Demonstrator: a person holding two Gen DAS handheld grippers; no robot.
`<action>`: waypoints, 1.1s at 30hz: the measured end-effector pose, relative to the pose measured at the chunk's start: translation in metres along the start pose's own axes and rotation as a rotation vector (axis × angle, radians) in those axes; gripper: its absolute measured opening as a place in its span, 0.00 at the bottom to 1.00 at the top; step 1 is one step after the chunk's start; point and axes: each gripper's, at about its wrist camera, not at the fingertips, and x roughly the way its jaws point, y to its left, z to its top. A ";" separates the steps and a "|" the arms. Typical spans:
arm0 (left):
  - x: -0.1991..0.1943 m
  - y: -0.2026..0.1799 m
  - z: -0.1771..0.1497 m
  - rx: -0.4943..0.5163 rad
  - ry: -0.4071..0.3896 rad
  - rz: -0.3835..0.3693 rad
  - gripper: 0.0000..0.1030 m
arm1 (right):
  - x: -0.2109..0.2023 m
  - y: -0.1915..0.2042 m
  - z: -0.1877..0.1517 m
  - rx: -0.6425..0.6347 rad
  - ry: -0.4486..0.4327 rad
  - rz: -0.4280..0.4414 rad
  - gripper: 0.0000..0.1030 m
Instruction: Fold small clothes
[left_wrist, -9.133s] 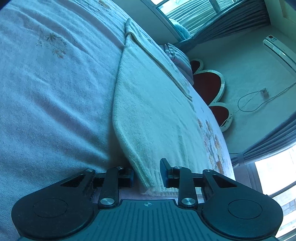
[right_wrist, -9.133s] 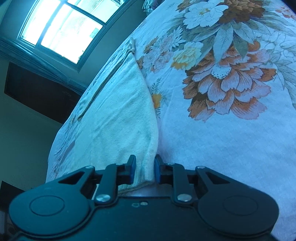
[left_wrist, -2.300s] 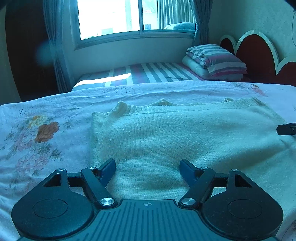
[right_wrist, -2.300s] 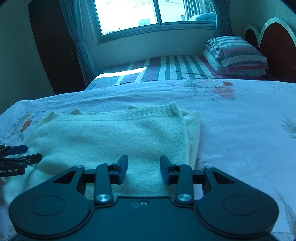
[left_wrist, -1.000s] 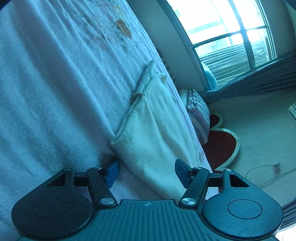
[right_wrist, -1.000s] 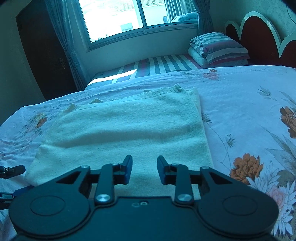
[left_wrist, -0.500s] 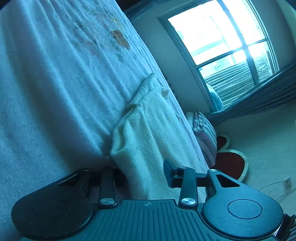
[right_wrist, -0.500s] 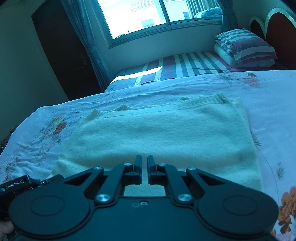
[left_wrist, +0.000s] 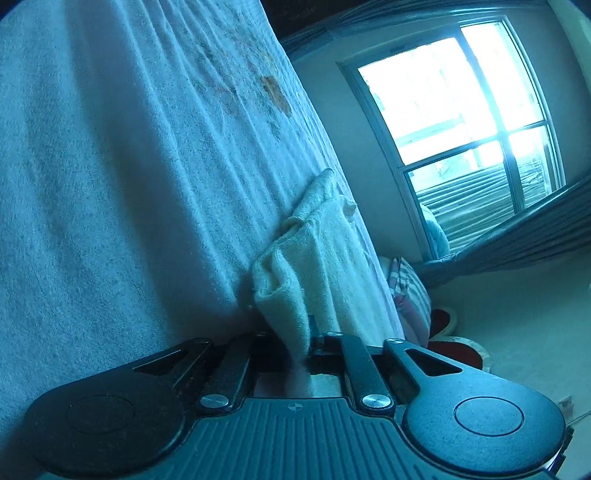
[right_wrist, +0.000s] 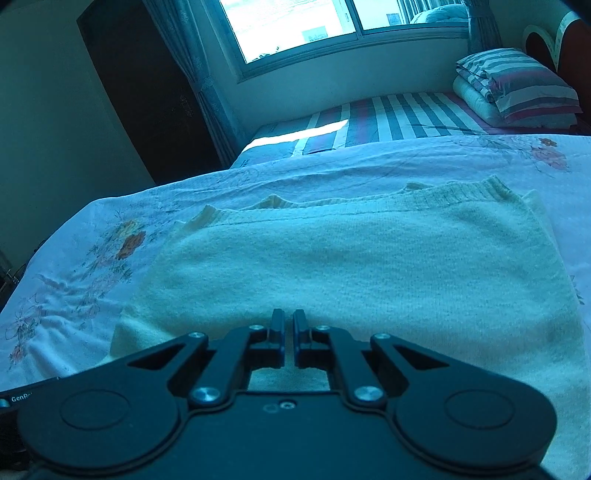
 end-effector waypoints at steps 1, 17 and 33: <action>-0.001 -0.003 0.001 0.008 -0.006 -0.007 0.06 | 0.000 0.000 0.000 0.001 0.000 0.005 0.06; -0.004 0.001 0.008 0.043 0.011 0.001 0.07 | 0.005 -0.006 -0.007 0.039 0.018 -0.004 0.04; -0.011 -0.070 0.026 0.362 0.085 -0.051 0.06 | 0.012 -0.027 -0.013 0.134 0.036 0.037 0.00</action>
